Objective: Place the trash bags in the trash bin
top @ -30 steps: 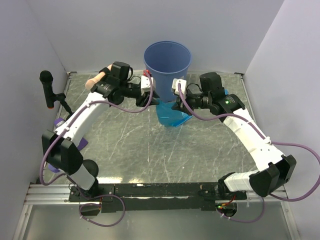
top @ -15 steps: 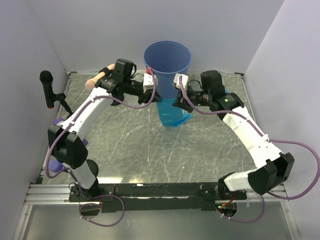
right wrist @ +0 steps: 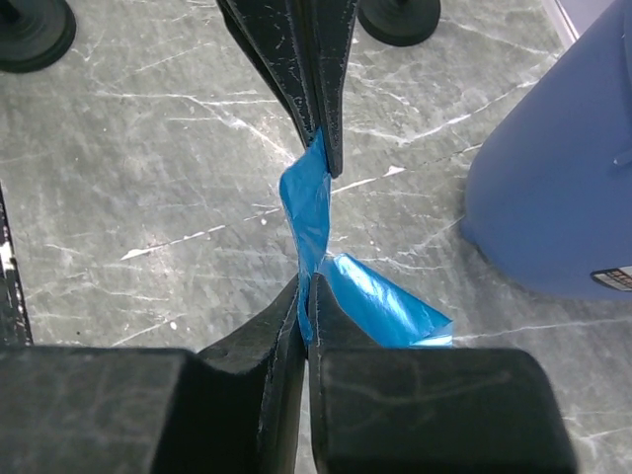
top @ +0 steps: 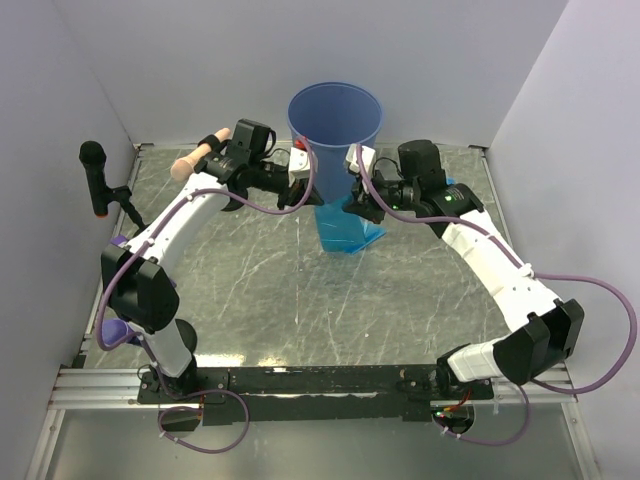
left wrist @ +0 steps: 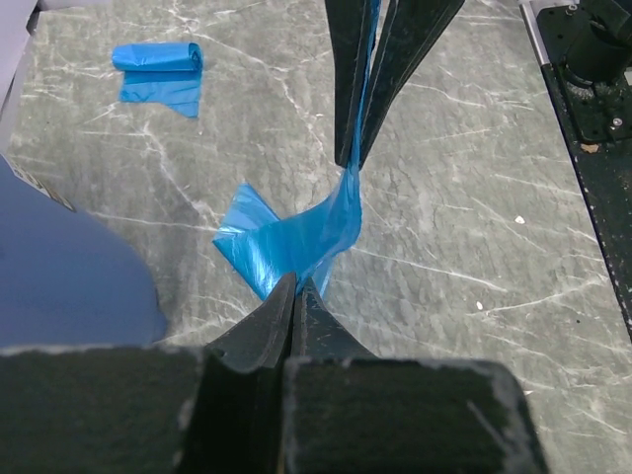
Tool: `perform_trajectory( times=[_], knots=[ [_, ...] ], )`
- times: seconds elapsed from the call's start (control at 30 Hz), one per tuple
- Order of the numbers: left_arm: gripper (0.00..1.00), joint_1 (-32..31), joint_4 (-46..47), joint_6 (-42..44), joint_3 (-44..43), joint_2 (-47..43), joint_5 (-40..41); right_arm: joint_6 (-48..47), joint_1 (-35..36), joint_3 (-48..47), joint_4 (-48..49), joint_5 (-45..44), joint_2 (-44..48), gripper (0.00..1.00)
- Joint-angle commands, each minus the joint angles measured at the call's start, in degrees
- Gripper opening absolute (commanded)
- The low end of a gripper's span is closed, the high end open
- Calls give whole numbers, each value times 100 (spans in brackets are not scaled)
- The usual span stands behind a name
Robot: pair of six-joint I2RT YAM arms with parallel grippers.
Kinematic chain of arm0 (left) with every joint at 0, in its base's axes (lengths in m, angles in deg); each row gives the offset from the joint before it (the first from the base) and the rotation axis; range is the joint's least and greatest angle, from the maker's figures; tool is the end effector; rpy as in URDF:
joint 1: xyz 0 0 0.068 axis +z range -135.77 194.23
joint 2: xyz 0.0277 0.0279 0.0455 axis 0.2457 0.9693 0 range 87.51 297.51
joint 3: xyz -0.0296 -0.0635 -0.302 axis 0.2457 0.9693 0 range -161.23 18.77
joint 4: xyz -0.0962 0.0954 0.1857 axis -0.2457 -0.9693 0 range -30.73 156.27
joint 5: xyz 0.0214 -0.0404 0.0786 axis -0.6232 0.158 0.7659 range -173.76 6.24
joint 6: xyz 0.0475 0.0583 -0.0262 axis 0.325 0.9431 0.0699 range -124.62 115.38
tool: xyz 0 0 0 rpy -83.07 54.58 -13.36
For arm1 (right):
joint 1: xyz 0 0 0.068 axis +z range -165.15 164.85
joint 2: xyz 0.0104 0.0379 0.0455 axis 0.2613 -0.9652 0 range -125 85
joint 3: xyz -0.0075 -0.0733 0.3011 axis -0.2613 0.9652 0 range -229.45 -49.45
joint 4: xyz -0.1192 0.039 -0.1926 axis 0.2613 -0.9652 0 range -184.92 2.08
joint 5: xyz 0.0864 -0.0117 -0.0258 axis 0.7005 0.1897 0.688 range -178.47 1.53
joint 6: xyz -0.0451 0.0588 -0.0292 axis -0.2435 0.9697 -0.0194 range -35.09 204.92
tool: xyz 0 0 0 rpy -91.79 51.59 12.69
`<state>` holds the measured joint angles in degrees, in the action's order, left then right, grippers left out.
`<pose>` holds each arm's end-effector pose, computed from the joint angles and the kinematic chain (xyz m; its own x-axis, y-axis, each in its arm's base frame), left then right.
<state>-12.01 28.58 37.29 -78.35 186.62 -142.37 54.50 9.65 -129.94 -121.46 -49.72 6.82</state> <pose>0.3017 -0.2140 0.3945 0.1212 0.3281 -0.9368 0.9925 -0.0570 0.1085 0.2319 0.1544 0.4117 0.0057 -0.4323 -0.9017 -0.9394 0.3069 -0.1531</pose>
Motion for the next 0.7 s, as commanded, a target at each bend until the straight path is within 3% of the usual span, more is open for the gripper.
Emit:
perform_trajectory(
  times=[0.0,0.23,0.43,0.5,0.57,0.67],
  knots=[
    [1,-30,-1,230,-237,-76,-160,211,-45,-169,251,11,-84,11],
    [1,-39,60,133,-228,-102,-37,124,-36,-213,111,247,-155,24],
    [1,-118,385,-16,-53,-225,130,202,-36,-160,225,283,-146,1],
    [1,-232,490,97,-17,-269,297,246,-36,-186,286,257,-216,0],
    [1,-522,596,667,44,-453,596,772,-63,-187,628,-330,-479,0],
    [1,-838,956,1115,290,-717,964,906,-107,-475,358,-351,-760,0]
  ],
)
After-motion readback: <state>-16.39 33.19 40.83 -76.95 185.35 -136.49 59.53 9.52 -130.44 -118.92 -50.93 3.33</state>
